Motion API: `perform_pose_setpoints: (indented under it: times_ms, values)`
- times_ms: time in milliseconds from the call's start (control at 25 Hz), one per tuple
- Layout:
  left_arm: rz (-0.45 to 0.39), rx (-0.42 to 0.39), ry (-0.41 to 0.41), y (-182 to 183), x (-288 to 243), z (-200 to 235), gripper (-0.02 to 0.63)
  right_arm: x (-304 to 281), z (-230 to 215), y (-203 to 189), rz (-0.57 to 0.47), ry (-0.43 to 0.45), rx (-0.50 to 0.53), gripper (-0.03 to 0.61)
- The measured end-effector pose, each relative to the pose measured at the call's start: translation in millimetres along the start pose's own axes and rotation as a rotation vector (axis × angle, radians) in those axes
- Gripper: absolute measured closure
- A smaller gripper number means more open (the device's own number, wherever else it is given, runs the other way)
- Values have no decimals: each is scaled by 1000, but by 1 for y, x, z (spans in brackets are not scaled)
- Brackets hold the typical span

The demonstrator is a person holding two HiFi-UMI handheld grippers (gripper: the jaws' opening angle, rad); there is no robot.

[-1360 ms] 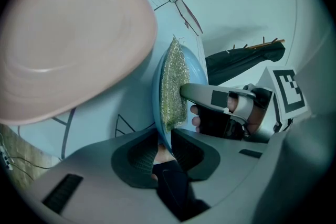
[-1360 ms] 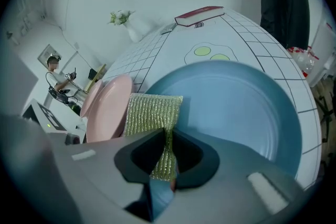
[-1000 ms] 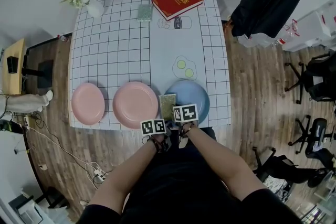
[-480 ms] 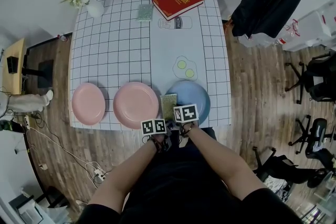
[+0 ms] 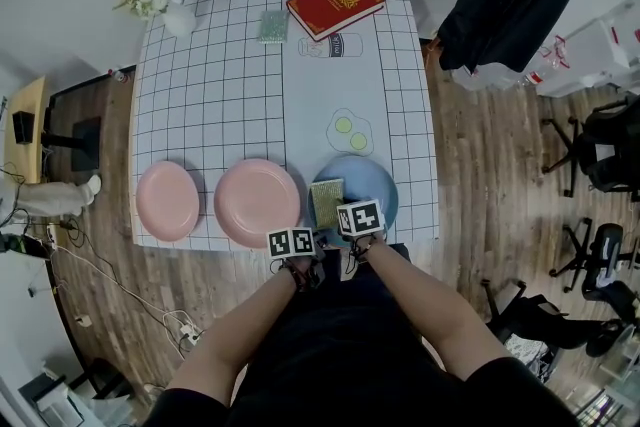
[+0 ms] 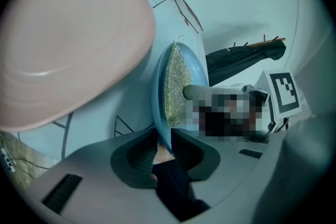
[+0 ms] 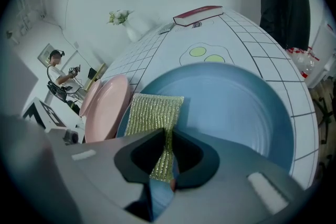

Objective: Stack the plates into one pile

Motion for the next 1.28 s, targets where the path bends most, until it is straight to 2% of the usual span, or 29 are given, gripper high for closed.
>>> perform_pose_setpoints:
  times_ms: [400,680,840,1280]
  values:
    - [0,2,11,2,-1,1,549,31,-33,-9,-11,-95,14,520]
    - [-4,14,22,1,-2,0,551,59,-59,-14,6,-229,19,520]
    - [-5,18,26,1,-1,0,551,66,-68,-14,13,-289,56,520]
    - [-19,24,30,2,-2,1,551,81,-59,-7,-20,-341,87,520]
Point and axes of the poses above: the fingertips, and each gripper's own axes: x backward along the fingers, z to its left, y out of its top, the point moved 10 cm from there along x, backward along the fingers, and after that the axes turned 13 degrees about y, right-handed, at the moved point
